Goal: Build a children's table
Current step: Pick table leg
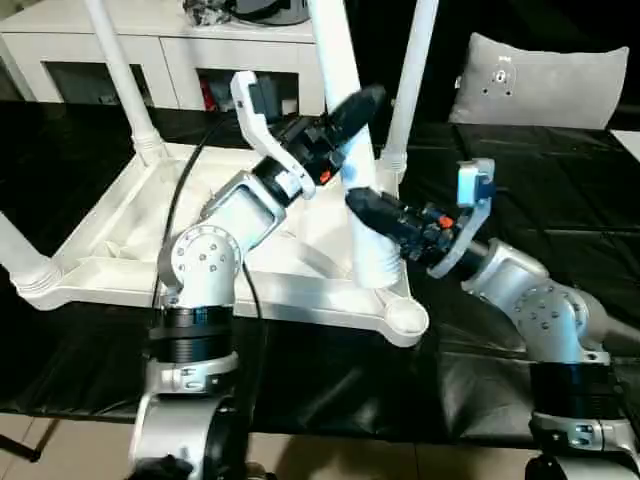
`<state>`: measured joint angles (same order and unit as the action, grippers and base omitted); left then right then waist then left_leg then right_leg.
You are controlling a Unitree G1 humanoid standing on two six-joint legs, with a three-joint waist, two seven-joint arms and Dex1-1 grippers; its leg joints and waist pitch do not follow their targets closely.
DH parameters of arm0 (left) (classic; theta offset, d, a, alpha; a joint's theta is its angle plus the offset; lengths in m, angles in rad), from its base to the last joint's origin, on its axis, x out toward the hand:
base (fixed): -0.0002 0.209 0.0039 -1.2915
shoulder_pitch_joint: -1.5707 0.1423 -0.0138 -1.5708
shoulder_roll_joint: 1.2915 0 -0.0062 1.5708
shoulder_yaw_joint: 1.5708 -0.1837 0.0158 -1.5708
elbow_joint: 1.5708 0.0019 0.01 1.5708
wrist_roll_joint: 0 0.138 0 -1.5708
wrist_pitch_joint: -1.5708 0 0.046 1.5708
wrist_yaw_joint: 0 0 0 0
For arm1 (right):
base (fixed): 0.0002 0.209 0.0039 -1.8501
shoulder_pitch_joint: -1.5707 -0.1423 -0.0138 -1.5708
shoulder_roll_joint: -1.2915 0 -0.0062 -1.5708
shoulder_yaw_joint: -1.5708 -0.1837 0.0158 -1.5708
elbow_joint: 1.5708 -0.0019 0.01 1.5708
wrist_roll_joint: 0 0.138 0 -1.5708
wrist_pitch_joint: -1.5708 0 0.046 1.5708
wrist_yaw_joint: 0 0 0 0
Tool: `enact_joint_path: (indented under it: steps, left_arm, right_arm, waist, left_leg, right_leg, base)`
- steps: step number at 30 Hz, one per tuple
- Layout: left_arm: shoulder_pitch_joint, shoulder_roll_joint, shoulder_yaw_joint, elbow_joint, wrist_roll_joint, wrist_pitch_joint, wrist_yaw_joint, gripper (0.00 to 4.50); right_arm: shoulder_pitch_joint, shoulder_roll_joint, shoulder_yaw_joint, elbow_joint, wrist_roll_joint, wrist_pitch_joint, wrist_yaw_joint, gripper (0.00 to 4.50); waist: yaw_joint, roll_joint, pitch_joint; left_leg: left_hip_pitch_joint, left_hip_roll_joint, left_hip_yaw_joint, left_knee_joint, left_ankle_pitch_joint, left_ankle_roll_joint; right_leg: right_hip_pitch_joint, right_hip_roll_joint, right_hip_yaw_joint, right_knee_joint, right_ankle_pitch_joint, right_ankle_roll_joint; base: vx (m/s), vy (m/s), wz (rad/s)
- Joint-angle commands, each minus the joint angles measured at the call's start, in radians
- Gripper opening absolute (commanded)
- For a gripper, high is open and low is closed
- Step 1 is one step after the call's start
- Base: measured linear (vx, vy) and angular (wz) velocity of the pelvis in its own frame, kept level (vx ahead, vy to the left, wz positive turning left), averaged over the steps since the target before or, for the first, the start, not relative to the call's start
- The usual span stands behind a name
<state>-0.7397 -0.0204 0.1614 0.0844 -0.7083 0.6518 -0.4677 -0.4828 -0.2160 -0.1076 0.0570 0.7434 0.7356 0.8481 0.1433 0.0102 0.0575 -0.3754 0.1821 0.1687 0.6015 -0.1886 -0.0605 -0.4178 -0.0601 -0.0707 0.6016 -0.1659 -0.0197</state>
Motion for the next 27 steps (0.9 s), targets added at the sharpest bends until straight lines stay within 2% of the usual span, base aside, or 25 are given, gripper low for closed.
enact_joint_path:
  steps: [1, 3, 4, 6, 7, 8, 9, 10, 12, 13, 14, 15, 16, 19, 27]
  left_arm:
    - [0.014, 0.019, -0.056, -0.019, 0.054, -0.004, -0.019, 1.78]
    - [0.017, 0.039, -0.081, -0.032, 0.072, -0.023, -0.052, 1.78]
    - [0.018, 0.048, -0.091, -0.037, 0.076, -0.028, -0.069, 1.78]
    - [0.02, 0.059, -0.104, -0.042, 0.08, -0.035, -0.092, 1.78]
    - [0.021, 0.065, -0.113, -0.045, 0.076, -0.037, -0.107, 1.78]
    - [0.023, 0.07, -0.121, -0.049, 0.073, -0.039, -0.123, 1.78]
    - [0.024, 0.074, -0.127, -0.051, 0.071, -0.041, -0.135, 1.78]
    - [0.028, 0.081, -0.138, -0.059, 0.071, -0.045, -0.159, 1.78]
    - [0.036, 0.094, -0.162, -0.072, 0.07, -0.052, -0.208, 1.78]
    - [0.036, 0.094, -0.162, -0.072, 0.07, -0.052, -0.208, 1.78]
    - [0.038, 0.099, -0.169, -0.074, 0.068, -0.056, -0.227, 1.78]
    - [0.038, 0.099, -0.169, -0.074, 0.068, -0.056, -0.227, 1.78]
    - [0.041, 0.103, -0.179, -0.074, 0.071, -0.062, -0.245, 1.78]
    - [0.046, 0.109, -0.19, -0.08, 0.07, -0.065, -0.264, 1.78]
    - [0.065, 0.113, -0.209, -0.112, 0.056, -0.059, -0.301, 1.78]
  right_arm:
    - [-0.016, -0.022, -0.001, 0.007, -0.03, -0.015, -0.027, 1.84]
    - [-0.02, -0.036, 0.015, 0.016, -0.044, -0.007, -0.023, 1.84]
    - [-0.022, -0.042, 0.02, 0.02, -0.05, -0.006, -0.02, 2.4]
    - [-0.026, -0.053, 0.029, 0.028, -0.06, -0.007, -0.01, 2.54]
    - [-0.03, -0.07, 0.038, 0.032, -0.07, -0.013, 0.007, 2.61]
    - [-0.034, -0.086, 0.044, 0.035, -0.075, -0.014, 0.024, 2.61]
    - [-0.038, -0.097, 0.047, 0.037, -0.078, -0.015, 0.036, 2.76]
    - [-0.043, -0.122, 0.055, 0.037, -0.083, -0.014, 0.064, 3.0]
    - [-0.053, -0.186, 0.085, 0.039, -0.099, -0.017, 0.138, 3.01]
    - [-0.053, -0.186, 0.085, 0.039, -0.099, -0.017, 0.138, 3.01]
    - [-0.057, -0.221, 0.108, 0.041, -0.111, -0.021, 0.178, 3.25]
    - [-0.057, -0.221, 0.108, 0.041, -0.111, -0.021, 0.178, 3.39]
    - [-0.06, -0.256, 0.135, 0.048, -0.134, -0.033, 0.223, 3.44]
    - [-0.065, -0.284, 0.164, 0.059, -0.163, -0.06, 0.261, 3.75]
    - [-0.061, -0.292, 0.216, 0.072, -0.17, -0.084, 0.342, 3.84]
  waist:
    - [0.001, -0.016, -0.073]
    - [0.001, -0.017, -0.073]
    - [0.001, -0.017, -0.074]
    - [0.0, -0.017, -0.074]
    - [0.001, -0.008, -0.074]
    - [-0.001, -0.013, -0.074]
    - [0.001, -0.014, -0.074]
    - [-0.001, -0.021, -0.073]
    - [0.003, -0.019, -0.073]
    - [0.003, -0.018, -0.075]
    - [0.003, -0.019, -0.073]
    - [0.003, -0.02, -0.074]
    - [0.003, -0.02, -0.074]
    - [0.002, -0.024, -0.074]
    - [-0.001, -0.022, -0.076]
  left_leg:
    - [0.004, 0.037, -0.011, -0.066, -0.095, 0.027]
    - [0.004, 0.037, -0.011, -0.065, -0.086, 0.028]
    - [0.005, 0.037, -0.011, -0.065, -0.086, 0.028]
    - [0.005, 0.039, -0.011, -0.066, -0.083, 0.026]
    - [0.006, 0.039, -0.012, -0.065, -0.086, 0.023]
    - [0.006, 0.037, -0.009, -0.064, -0.093, 0.022]
    - [0.004, 0.036, -0.009, -0.063, -0.093, 0.024]
    - [0.005, 0.036, -0.008, -0.063, -0.095, 0.027]
    - [0.005, 0.038, -0.008, -0.061, -0.088, 0.034]
    - [0.005, 0.038, -0.007, -0.06, -0.087, 0.035]
    - [0.003, 0.037, -0.007, -0.06, -0.087, 0.037]
    - [0.004, 0.037, -0.008, -0.06, -0.086, 0.039]
    - [0.003, 0.036, -0.007, -0.059, -0.085, 0.043]
    - [0.002, 0.036, -0.007, -0.057, -0.083, 0.048]
    - [0.004, 0.039, -0.008, -0.055, -0.081, 0.061]
  right_leg:
    - [0.064, -0.079, 0.045, -0.079, -0.306, -0.089]
    - [0.064, -0.079, 0.045, -0.076, -0.289, -0.097]
    - [0.064, -0.079, 0.045, -0.076, -0.288, -0.098]
    - [0.063, -0.079, 0.047, -0.074, -0.289, -0.097]
    - [0.062, -0.079, 0.046, -0.073, -0.287, -0.1]
    - [0.064, -0.078, 0.046, -0.076, -0.284, -0.101]
    - [0.068, -0.079, 0.046, -0.075, -0.286, -0.103]
    - [0.066, -0.078, 0.047, -0.076, -0.287, -0.105]
    - [0.066, -0.078, 0.047, -0.073, -0.278, -0.112]
    - [0.067, -0.079, 0.048, -0.072, -0.273, -0.114]
    - [0.068, -0.079, 0.048, -0.072, -0.273, -0.116]
    - [0.069, -0.078, 0.046, -0.072, -0.273, -0.116]
    - [0.068, -0.078, 0.046, -0.072, -0.274, -0.12]
    - [0.07, -0.078, 0.045, -0.073, -0.29, -0.12]
    - [0.068, -0.077, 0.045, -0.068, -0.265, -0.15]
  base:
    - [0.0, 0.0, 0.0]
    - [0.0, 0.0, 0.0]
    - [0.0, 0.0, 0.0]
    - [0.0, 0.0, 0.0]
    - [0.0, 0.0, 0.0]
    - [0.0, 0.0, 0.0]
    - [0.0, 0.0, 0.0]
    - [0.0, 0.0, 0.0]
    - [0.0, 0.0, 0.0]
    - [0.0, 0.0, 0.0]
    - [0.0, 0.0, 0.0]
    - [0.0, 0.0, 0.0]
    - [0.0, 0.0, 0.0]
    - [0.0, 0.0, 0.0]
    - [0.0, 0.0, 0.0]
